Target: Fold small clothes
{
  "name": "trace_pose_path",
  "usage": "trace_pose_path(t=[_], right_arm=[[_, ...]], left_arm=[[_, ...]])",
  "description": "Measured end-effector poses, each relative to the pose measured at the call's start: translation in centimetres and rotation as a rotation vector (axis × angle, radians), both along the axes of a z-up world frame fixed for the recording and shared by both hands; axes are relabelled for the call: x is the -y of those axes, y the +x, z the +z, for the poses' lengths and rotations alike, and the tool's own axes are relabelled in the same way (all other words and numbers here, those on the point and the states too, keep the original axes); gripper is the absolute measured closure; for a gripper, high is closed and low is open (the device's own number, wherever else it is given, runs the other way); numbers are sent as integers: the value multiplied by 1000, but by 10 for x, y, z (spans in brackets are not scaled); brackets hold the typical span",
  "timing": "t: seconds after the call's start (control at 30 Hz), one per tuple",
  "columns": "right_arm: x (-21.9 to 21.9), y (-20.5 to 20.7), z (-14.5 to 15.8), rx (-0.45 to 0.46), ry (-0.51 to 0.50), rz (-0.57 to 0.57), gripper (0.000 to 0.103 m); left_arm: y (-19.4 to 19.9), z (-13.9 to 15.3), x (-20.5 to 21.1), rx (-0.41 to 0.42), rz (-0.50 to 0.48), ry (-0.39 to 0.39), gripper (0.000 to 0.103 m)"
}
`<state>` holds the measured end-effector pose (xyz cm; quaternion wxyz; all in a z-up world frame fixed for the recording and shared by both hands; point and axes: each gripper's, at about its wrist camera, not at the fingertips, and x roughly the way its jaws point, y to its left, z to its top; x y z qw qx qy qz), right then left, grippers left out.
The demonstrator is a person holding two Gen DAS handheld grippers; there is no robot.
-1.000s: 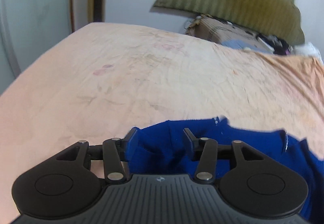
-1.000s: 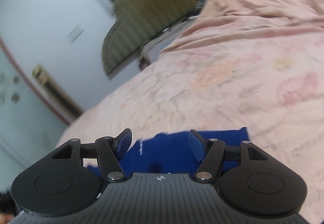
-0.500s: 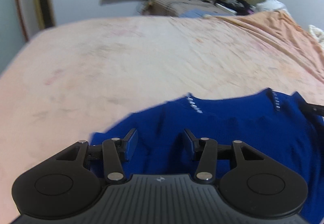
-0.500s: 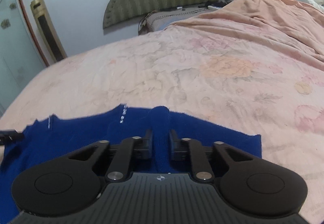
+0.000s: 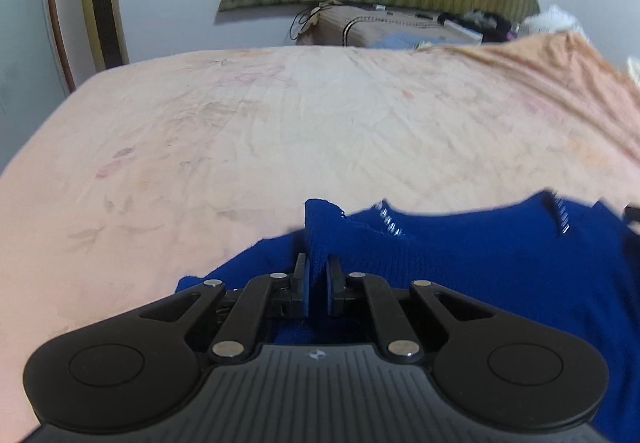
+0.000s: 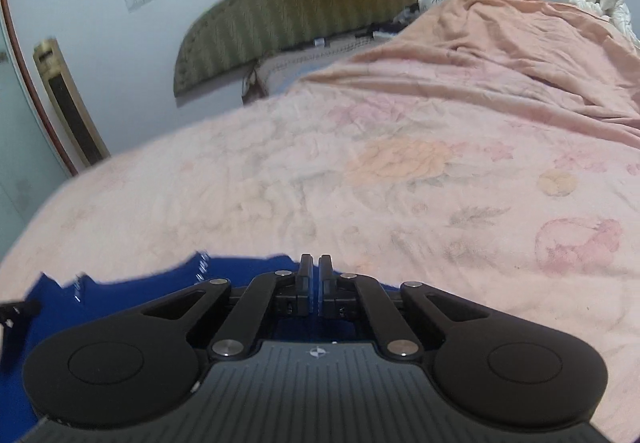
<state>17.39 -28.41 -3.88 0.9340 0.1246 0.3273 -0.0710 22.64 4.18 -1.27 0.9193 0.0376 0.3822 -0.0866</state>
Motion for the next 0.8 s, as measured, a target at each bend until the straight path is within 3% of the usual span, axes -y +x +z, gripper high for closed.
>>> trace_pose_path(t=[0.03,0.07,0.17,0.23,0.3,0.33,0.4,0.5,0.57,0.63,0.8], right_arm=[[-2,-2,1,-1,-22,-25,85],[-5,-6,4,10,-39,-33,86],[-24,-20,16,68,-56,90,77],[-39,-21,15,44,-60,179,54],[-46,-13,6,-34,-83,204,49],[-46,-8,-2,-75,-107,175,49],[-42,-6,-9,-104,-141,90,46],[-43,-19,0,-70,-163,-6,38],[-53,-32,7,-33,-137,42,33],[-67,-47,10,-13,-116,97,22],[-96,-73,4,-44,-165,178,14]], left_arm=[[-2,-2,3,3,-7,22,96],[-5,-2,7,8,-22,41,94],[-12,1,11,28,-16,78,88],[-18,7,11,44,4,89,75],[-27,12,9,68,22,94,47],[-33,14,8,86,32,100,43],[-47,17,8,117,40,141,42],[-65,13,11,105,61,193,42],[-73,8,13,80,61,181,42],[-81,3,14,56,72,162,42],[-97,-5,17,54,86,169,42]])
